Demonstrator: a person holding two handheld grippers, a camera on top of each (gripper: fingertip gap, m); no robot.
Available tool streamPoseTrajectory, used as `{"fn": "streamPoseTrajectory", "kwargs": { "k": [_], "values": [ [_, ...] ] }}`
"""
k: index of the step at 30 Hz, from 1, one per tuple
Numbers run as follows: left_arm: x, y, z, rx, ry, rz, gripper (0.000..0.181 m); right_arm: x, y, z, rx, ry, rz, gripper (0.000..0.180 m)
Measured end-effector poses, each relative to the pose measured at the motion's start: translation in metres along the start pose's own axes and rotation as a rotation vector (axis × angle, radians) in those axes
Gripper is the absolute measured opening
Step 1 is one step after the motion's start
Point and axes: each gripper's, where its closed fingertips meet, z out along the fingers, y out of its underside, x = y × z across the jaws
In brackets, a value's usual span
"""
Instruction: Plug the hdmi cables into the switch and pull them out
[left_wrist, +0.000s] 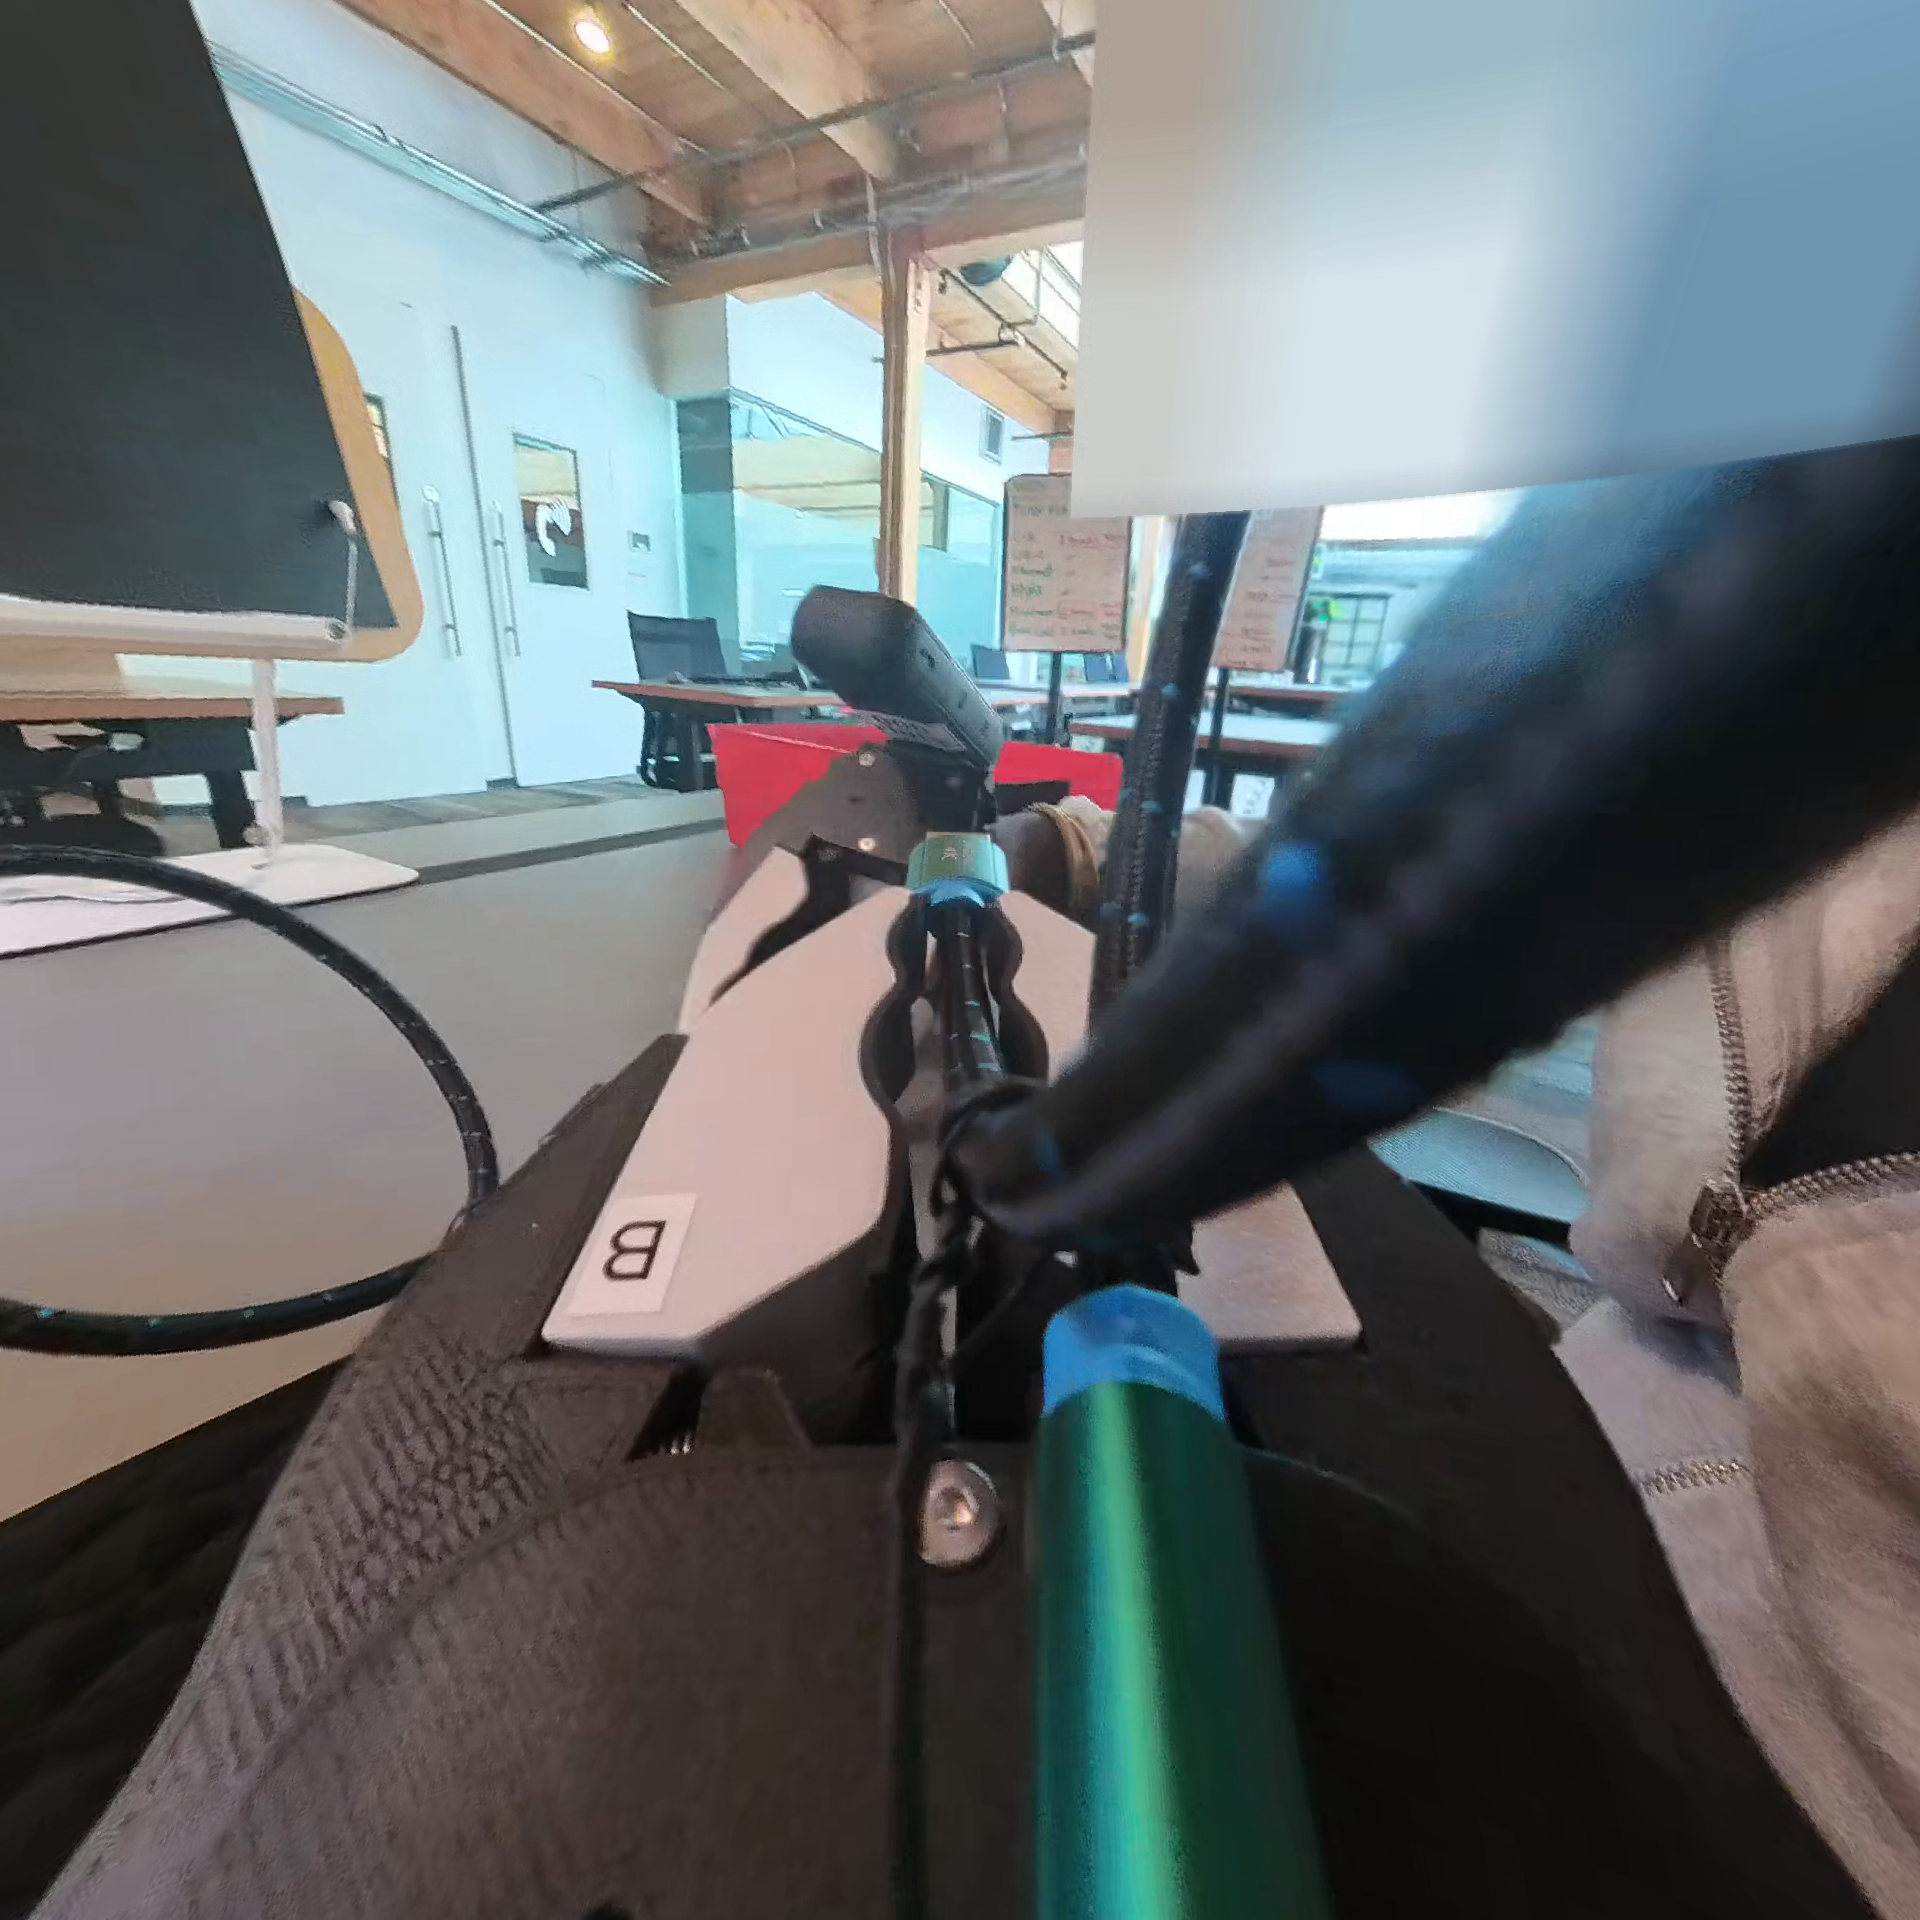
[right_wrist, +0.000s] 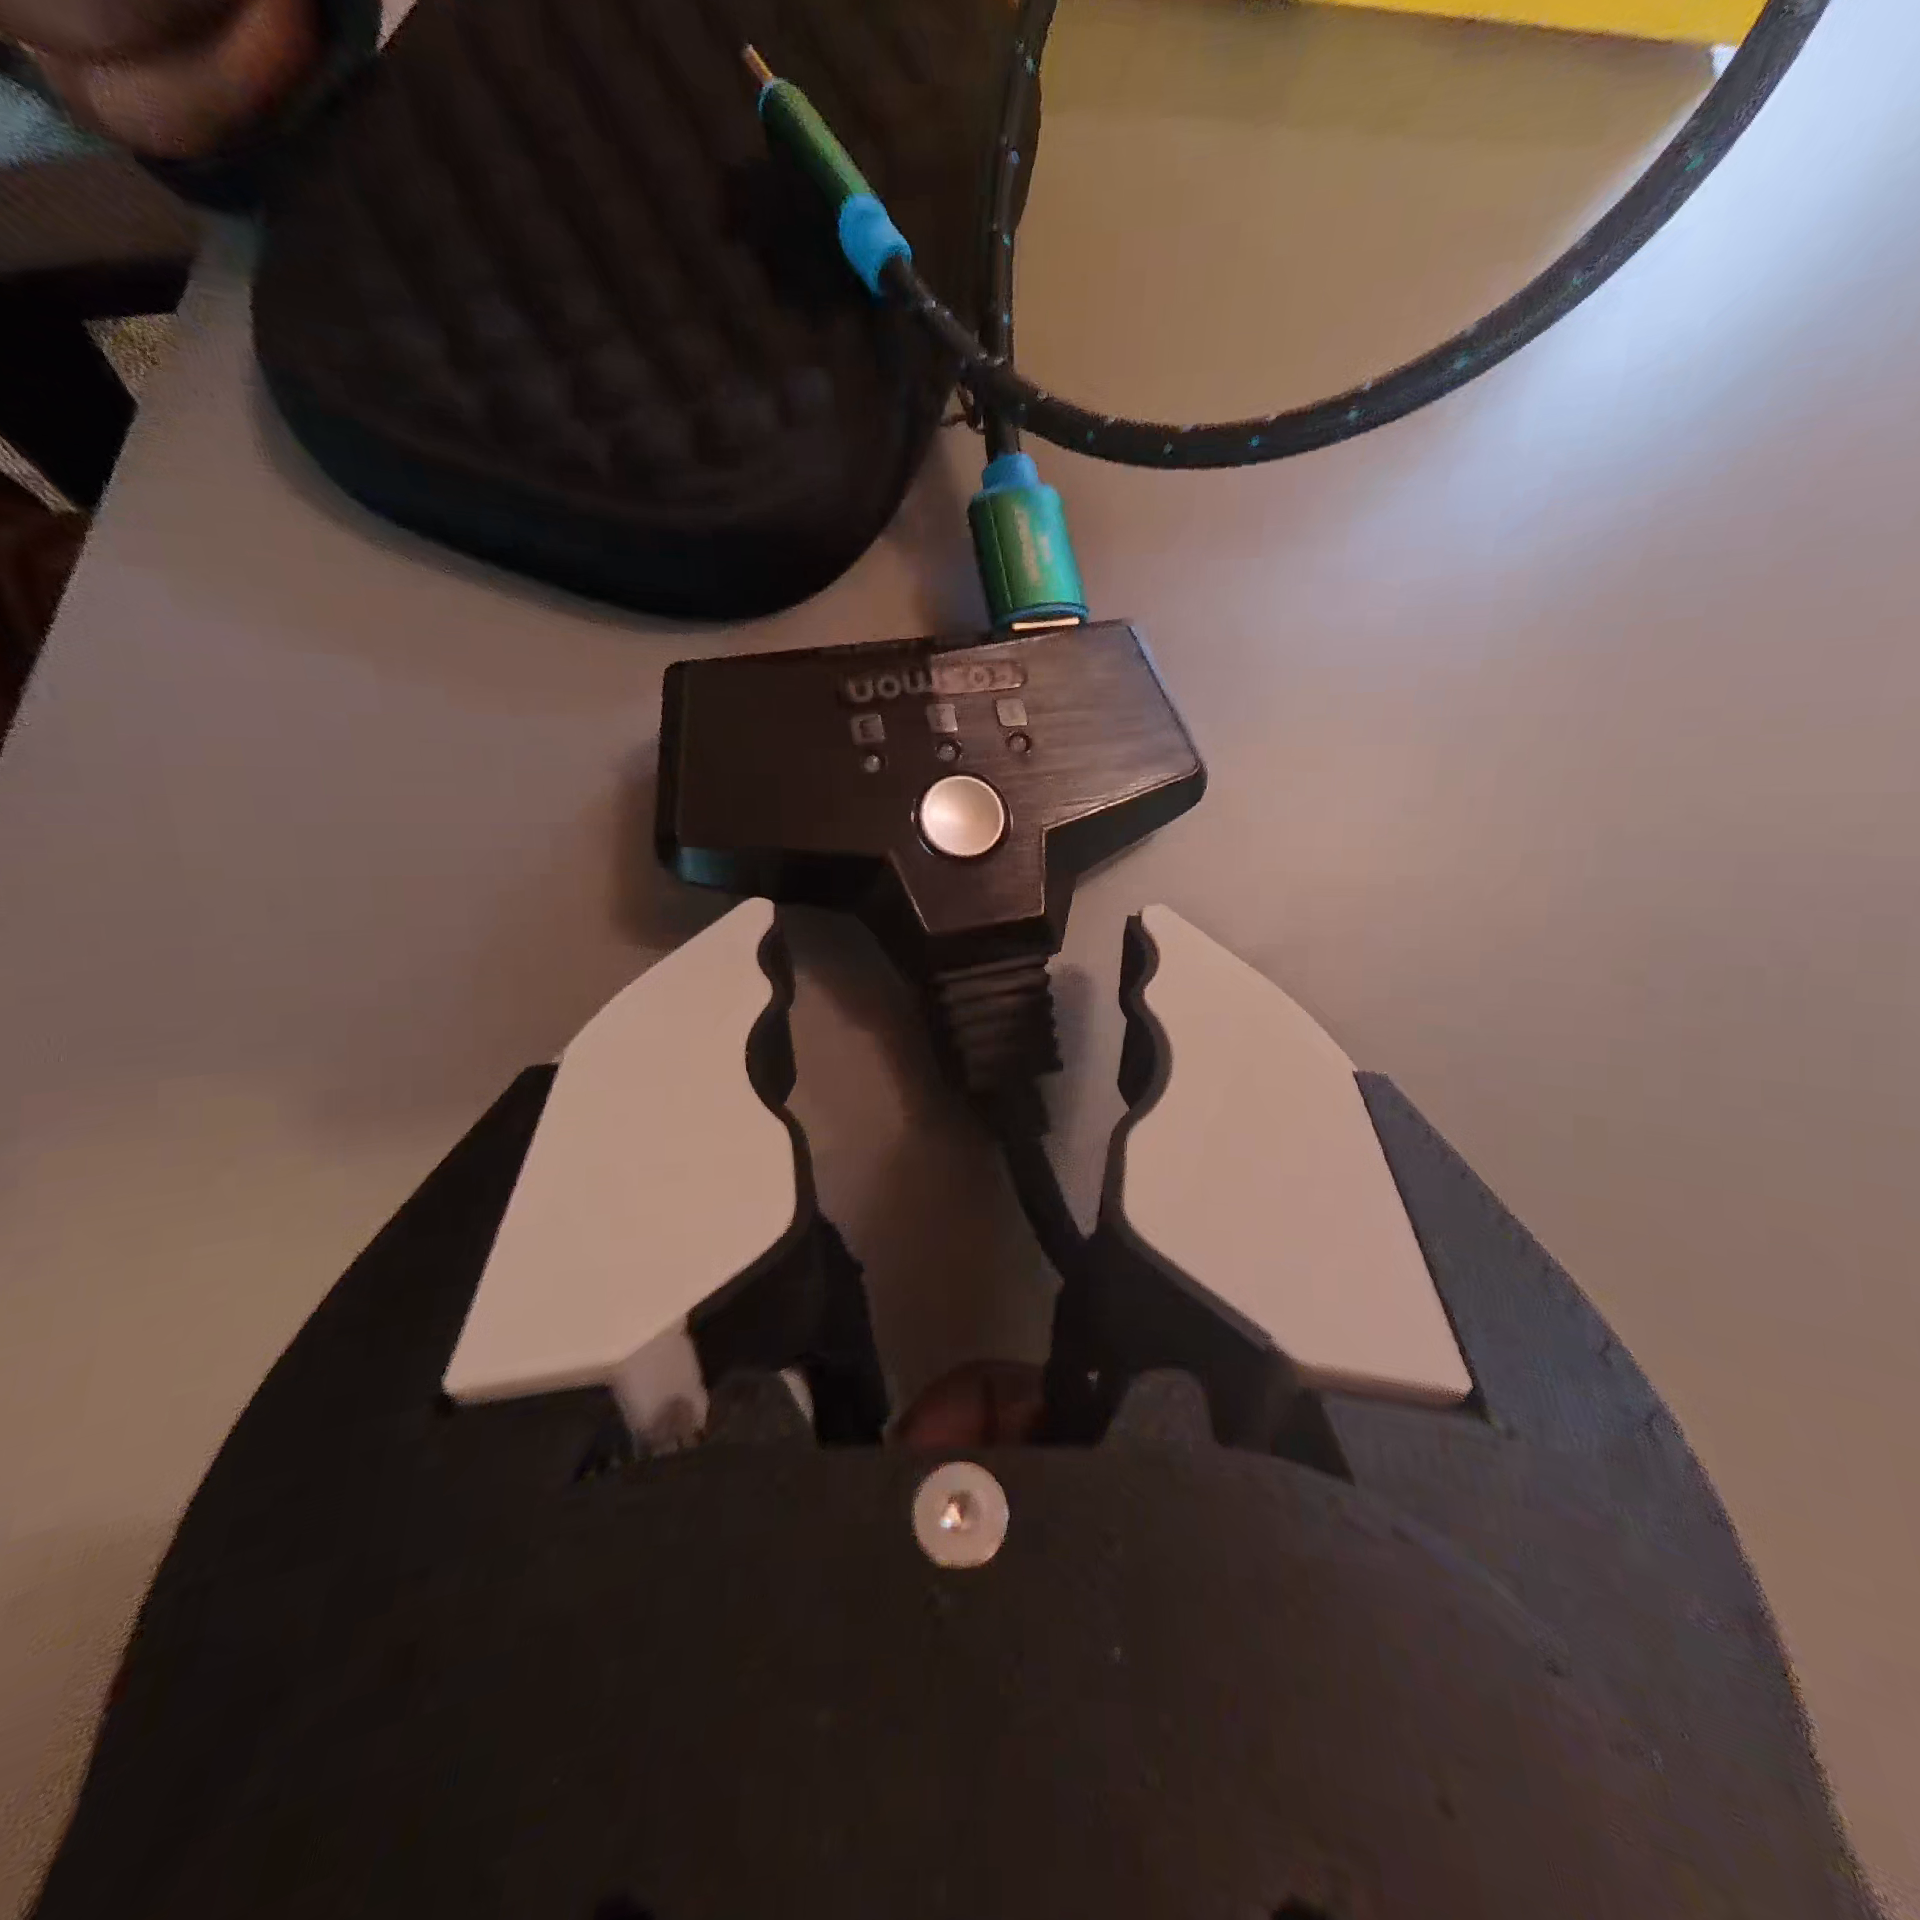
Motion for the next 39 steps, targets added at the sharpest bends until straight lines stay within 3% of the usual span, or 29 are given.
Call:
{"fn": "streamPoseTrajectory", "kwargs": {
  "k": [6,14,20,39],
  "values": [
    [0.001,0.016,0.009,-0.134,0.026,-0.024,0.011,-0.006,-0.001,0.01,0.046,-0.103,-0.004,0.037],
    [-0.009,0.027,0.001,-0.246,-0.001,-0.032,0.011,-0.025,-0.022,-0.03,0.285,-0.222,-0.115,0.036],
    [-0.004,0.044,0.007,-0.362,0.009,-0.005,0.011,-0.037,-0.03,-0.034,0.319,-0.23,-0.172,0.036],
    [-0.002,0.043,0.008,-0.355,0.003,0.026,0.011,-0.04,-0.037,-0.038,0.356,-0.214,-0.156,0.036]
  ]
}}
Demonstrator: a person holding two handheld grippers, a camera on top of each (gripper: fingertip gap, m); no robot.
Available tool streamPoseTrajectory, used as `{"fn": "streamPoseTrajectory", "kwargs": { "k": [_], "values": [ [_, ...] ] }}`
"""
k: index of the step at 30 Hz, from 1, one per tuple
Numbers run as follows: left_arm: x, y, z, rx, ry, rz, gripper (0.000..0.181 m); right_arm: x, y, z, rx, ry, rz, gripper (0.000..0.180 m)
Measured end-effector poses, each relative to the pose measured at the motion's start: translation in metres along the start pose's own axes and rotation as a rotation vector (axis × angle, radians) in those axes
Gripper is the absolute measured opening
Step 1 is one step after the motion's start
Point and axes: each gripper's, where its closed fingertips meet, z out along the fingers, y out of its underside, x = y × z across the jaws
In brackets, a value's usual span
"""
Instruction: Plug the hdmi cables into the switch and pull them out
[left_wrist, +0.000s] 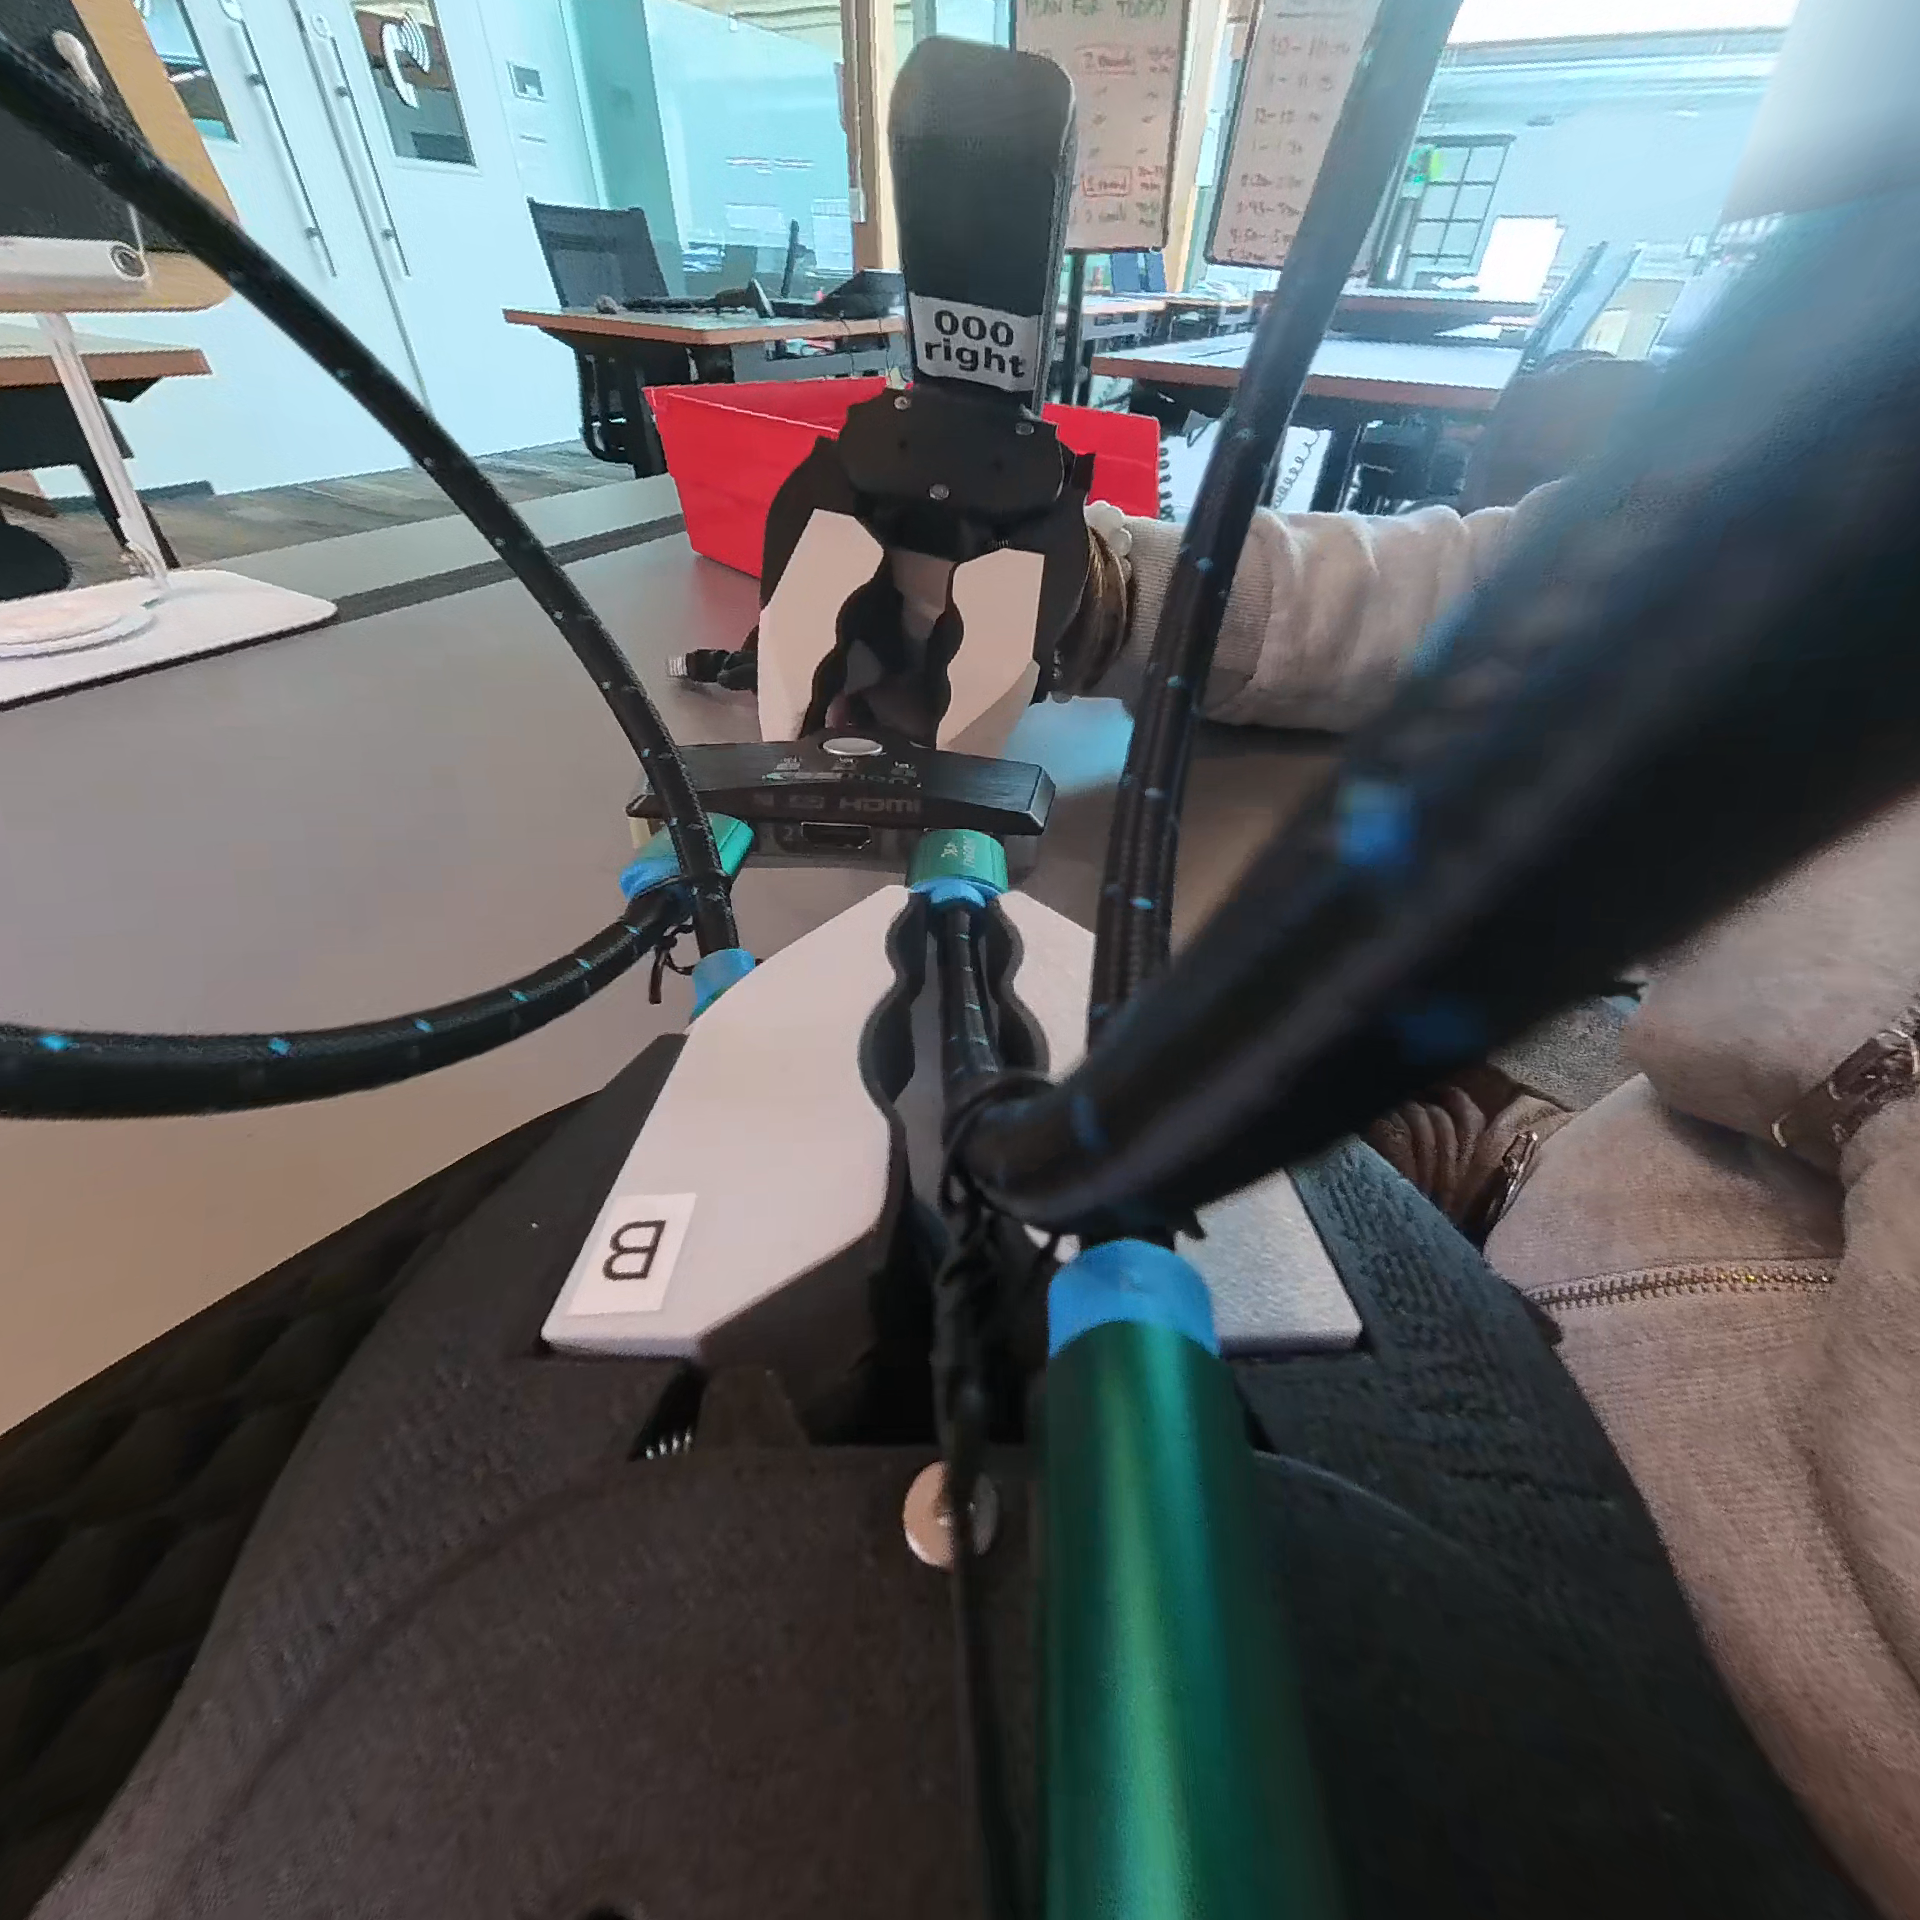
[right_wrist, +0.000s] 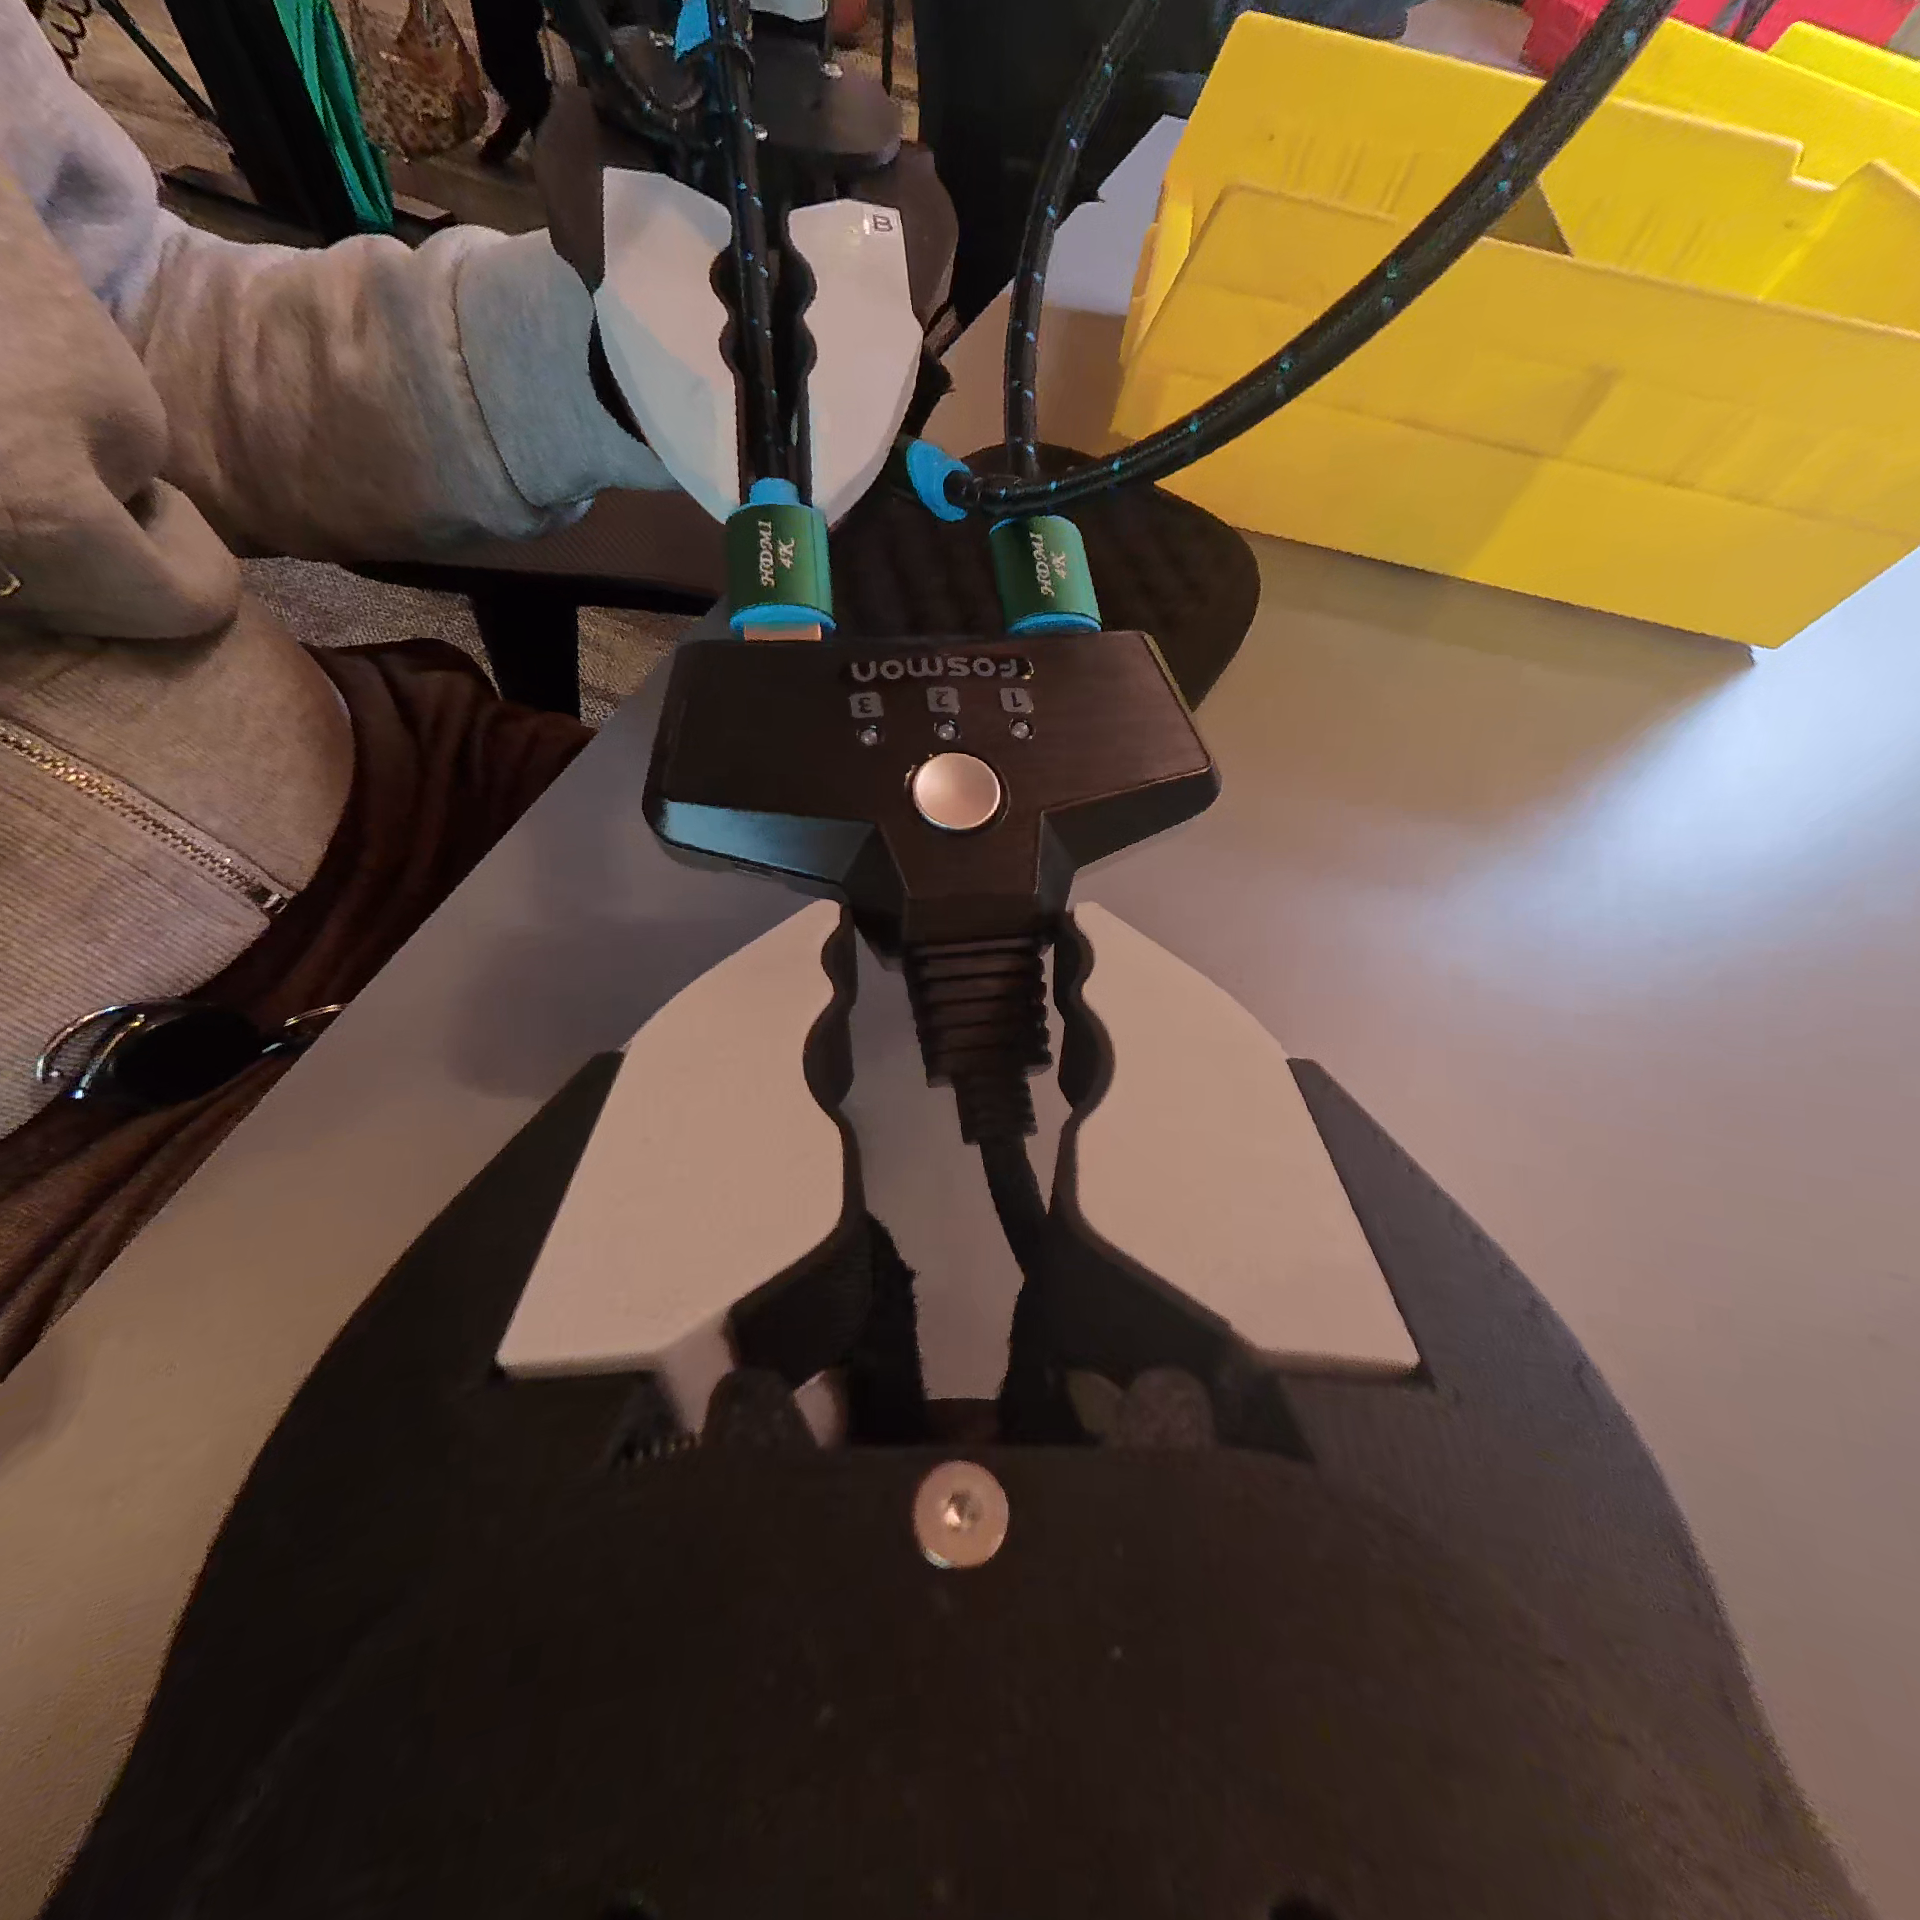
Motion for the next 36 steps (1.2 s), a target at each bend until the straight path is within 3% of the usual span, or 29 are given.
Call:
{"fn": "streamPoseTrajectory", "kwargs": {
  "k": [11,15,19,21,25,30,36],
  "values": [
    [-0.006,-0.001,0.002,0.005,-0.024,-0.039,0.011,0.006,-0.001,0.003,0.001,0.044,0.052,0.036],
    [-0.011,-0.017,-0.007,0.148,0.005,-0.121,0.01,0.009,-0.02,-0.002,0.044,0.103,-0.012,0.036],
    [-0.019,-0.029,-0.015,0.27,-0.021,-0.185,0.049,0.02,-0.046,-0.013,0.109,0.203,-0.087,0.036],
    [-0.026,-0.031,-0.019,0.31,-0.064,-0.207,0.056,0.025,-0.066,-0.025,0.173,0.239,-0.102,0.036],
    [-0.039,-0.033,-0.027,0.366,-0.116,-0.29,0.056,0.045,-0.123,-0.069,0.325,0.34,-0.145,0.036],
    [-0.046,-0.033,-0.032,0.404,-0.127,-0.359,0.055,0.077,-0.191,-0.163,0.507,0.531,-0.173,0.036],
    [-0.043,-0.027,-0.032,0.405,-0.079,-0.432,0.044,0.078,-0.205,-0.296,0.712,0.894,-0.217,0.036]
  ]
}}
